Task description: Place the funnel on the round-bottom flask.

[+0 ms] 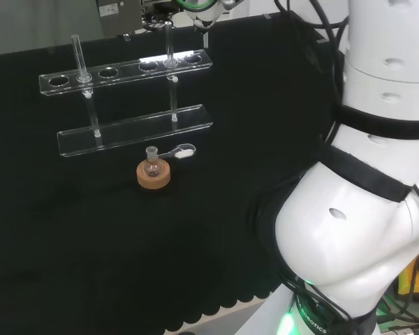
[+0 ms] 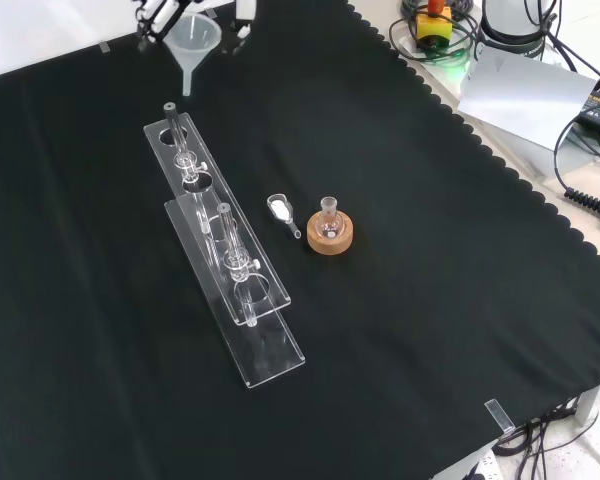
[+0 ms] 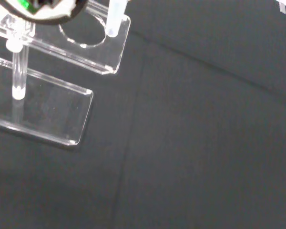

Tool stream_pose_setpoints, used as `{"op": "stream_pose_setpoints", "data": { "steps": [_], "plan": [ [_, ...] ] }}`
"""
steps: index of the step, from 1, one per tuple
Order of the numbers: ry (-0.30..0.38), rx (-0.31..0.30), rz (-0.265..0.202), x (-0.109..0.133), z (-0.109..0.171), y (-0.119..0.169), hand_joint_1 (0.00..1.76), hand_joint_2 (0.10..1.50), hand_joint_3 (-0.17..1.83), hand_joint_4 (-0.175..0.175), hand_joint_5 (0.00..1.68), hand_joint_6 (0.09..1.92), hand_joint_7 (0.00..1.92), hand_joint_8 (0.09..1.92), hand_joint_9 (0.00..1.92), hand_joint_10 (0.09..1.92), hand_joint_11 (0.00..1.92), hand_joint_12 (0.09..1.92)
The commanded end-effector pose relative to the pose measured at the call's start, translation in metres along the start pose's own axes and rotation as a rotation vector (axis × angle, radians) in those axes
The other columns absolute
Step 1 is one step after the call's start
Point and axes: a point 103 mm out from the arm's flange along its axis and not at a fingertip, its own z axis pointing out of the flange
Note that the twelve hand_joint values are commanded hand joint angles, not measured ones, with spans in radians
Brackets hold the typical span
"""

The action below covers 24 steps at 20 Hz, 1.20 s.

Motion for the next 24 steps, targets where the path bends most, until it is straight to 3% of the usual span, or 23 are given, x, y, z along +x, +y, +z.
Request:
{"op": "stream_pose_setpoints", "data": {
  "steps": [1, 7, 16, 24],
  "plan": [
    [0.028, -0.005, 0.014, 0.009, 0.005, -0.038, 0.87, 0.72, 0.72, 0.004, 0.59, 0.11, 0.46, 0.63, 0.89, 0.50, 0.45, 1.32],
    [0.116, 0.019, -0.009, 0.030, 0.021, -0.058, 0.87, 0.72, 0.72, 0.003, 0.59, 0.12, 0.46, 0.63, 0.89, 0.50, 0.47, 1.32],
    [0.113, 0.044, -0.058, 0.083, 0.053, -0.074, 0.88, 0.71, 0.73, -0.001, 0.58, 0.13, 0.45, 0.63, 0.89, 0.50, 0.50, 1.31],
    [0.087, 0.051, -0.095, 0.113, 0.056, -0.076, 0.88, 0.71, 0.73, -0.002, 0.59, 0.14, 0.45, 0.63, 0.89, 0.50, 0.50, 1.30]
  ]
}}
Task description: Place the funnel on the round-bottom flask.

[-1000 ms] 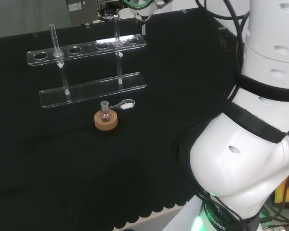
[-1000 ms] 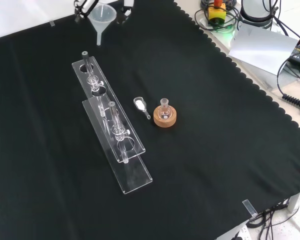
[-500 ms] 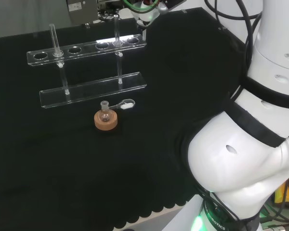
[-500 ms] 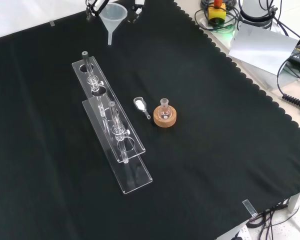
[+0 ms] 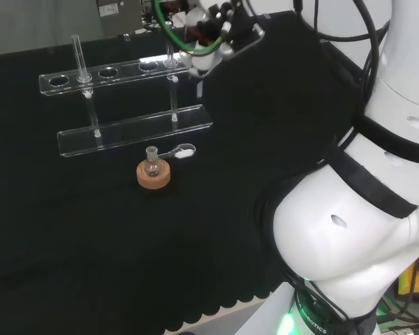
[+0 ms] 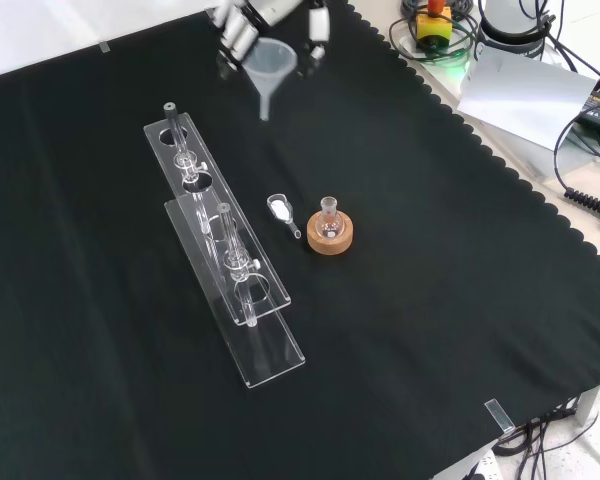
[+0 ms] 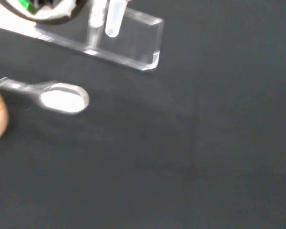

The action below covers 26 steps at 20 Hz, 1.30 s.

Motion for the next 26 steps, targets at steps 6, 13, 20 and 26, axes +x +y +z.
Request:
{"op": "stream_pose_setpoints", "data": {
  "steps": [6, 13, 20, 26],
  "plan": [
    [-0.034, -0.008, -0.054, 0.053, 0.009, -0.002, 0.89, 0.71, 0.73, -0.002, 0.59, 0.15, 0.45, 0.63, 0.89, 0.50, 0.50, 1.30],
    [-0.050, 0.003, -0.088, 0.076, 0.013, -0.004, 0.89, 0.71, 0.74, -0.003, 0.59, 0.16, 0.45, 0.63, 0.89, 0.50, 0.51, 1.30],
    [-0.056, 0.016, -0.111, 0.094, 0.020, -0.003, 0.89, 0.71, 0.74, -0.003, 0.59, 0.17, 0.45, 0.63, 0.89, 0.50, 0.51, 1.29],
    [-0.068, 0.021, -0.131, 0.107, 0.023, 0.000, 0.89, 0.70, 0.74, -0.003, 0.59, 0.19, 0.45, 0.63, 0.89, 0.50, 0.51, 1.29]
  ]
}}
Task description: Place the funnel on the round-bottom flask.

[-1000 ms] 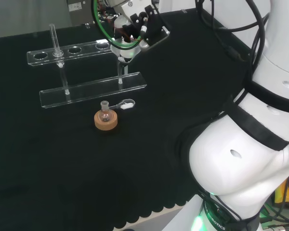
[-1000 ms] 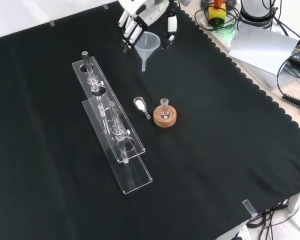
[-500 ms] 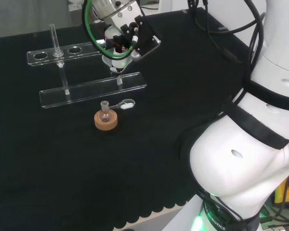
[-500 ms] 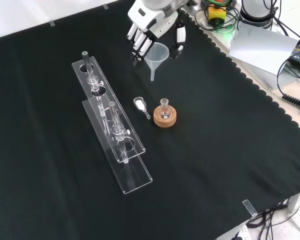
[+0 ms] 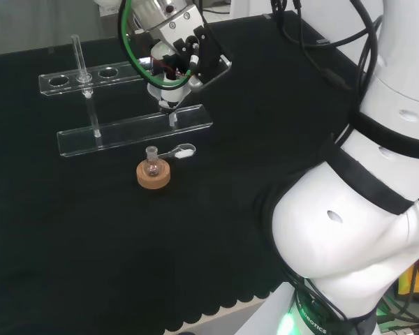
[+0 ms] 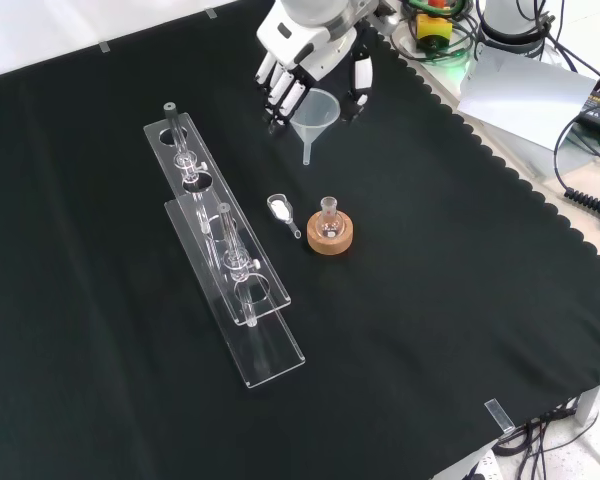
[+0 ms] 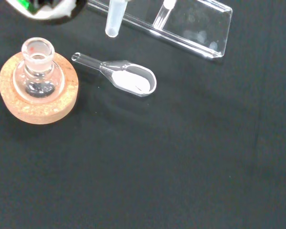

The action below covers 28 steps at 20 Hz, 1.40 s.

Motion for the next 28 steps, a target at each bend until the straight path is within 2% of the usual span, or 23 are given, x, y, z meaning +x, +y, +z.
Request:
{"op": "stream_pose_setpoints", "data": {
  "steps": [1, 6, 12, 26, 28],
  "plan": [
    [-0.031, 0.011, -0.061, 0.040, 0.005, 0.004, 0.89, 0.70, 0.74, -0.003, 0.59, 0.19, 0.45, 0.63, 0.89, 0.50, 0.51, 1.29],
    [-0.045, 0.007, -0.083, 0.054, 0.005, 0.005, 0.89, 0.70, 0.74, -0.003, 0.58, 0.20, 0.45, 0.64, 0.89, 0.50, 0.51, 1.29],
    [-0.052, 0.012, -0.095, 0.061, 0.007, 0.007, 0.89, 0.70, 0.74, -0.004, 0.58, 0.21, 0.45, 0.64, 0.89, 0.50, 0.51, 1.29],
    [-0.049, 0.006, -0.104, 0.059, 0.010, 0.012, 0.89, 0.70, 0.75, -0.004, 0.57, 0.24, 0.45, 0.64, 0.89, 0.50, 0.51, 1.29],
    [-0.049, 0.008, -0.105, 0.059, 0.011, 0.014, 0.89, 0.70, 0.75, -0.005, 0.55, 0.29, 0.45, 0.64, 0.89, 0.50, 0.51, 1.29]
  ]
}}
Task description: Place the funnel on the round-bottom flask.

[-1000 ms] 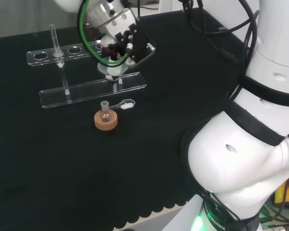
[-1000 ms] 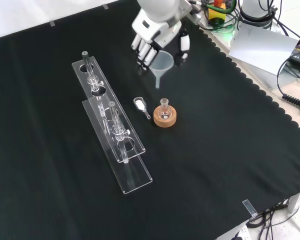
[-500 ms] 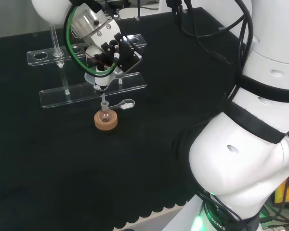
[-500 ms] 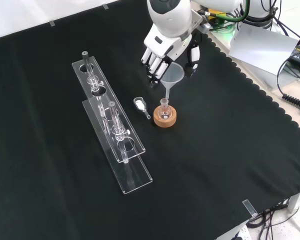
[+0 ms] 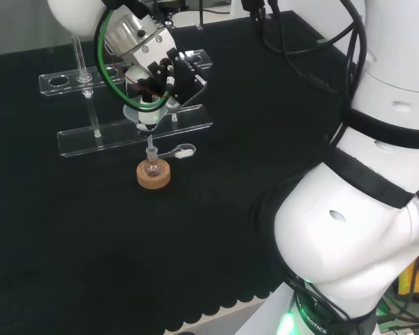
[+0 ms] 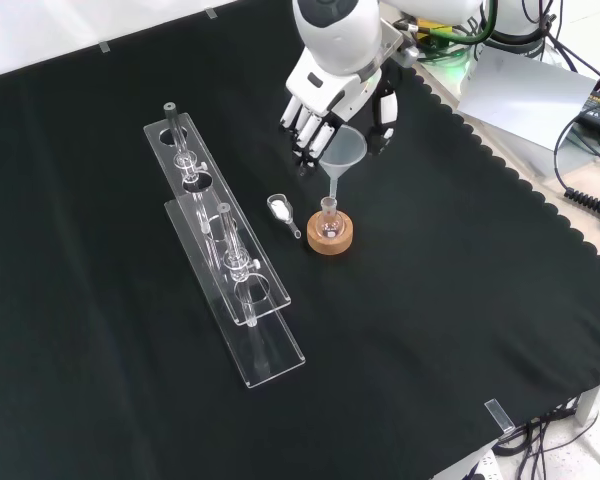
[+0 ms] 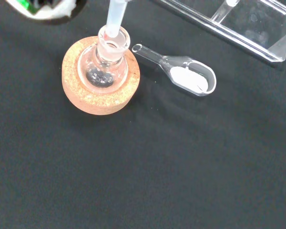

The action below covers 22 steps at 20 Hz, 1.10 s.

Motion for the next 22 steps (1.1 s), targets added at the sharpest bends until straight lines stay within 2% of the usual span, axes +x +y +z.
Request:
{"op": "stream_pose_setpoints", "data": {
  "steps": [1, 22],
  "plan": [
    [-0.001, 0.002, -0.004, -0.001, 0.002, 0.003, 0.89, 0.70, 0.75, -0.005, 0.54, 0.31, 0.45, 0.64, 0.89, 0.50, 0.51, 1.29],
    [-0.014, 0.020, -0.007, 0.002, 0.010, 0.019, 0.89, 0.70, 0.75, -0.006, 0.52, 0.39, 0.45, 0.64, 0.88, 0.50, 0.52, 1.29]
  ]
}}
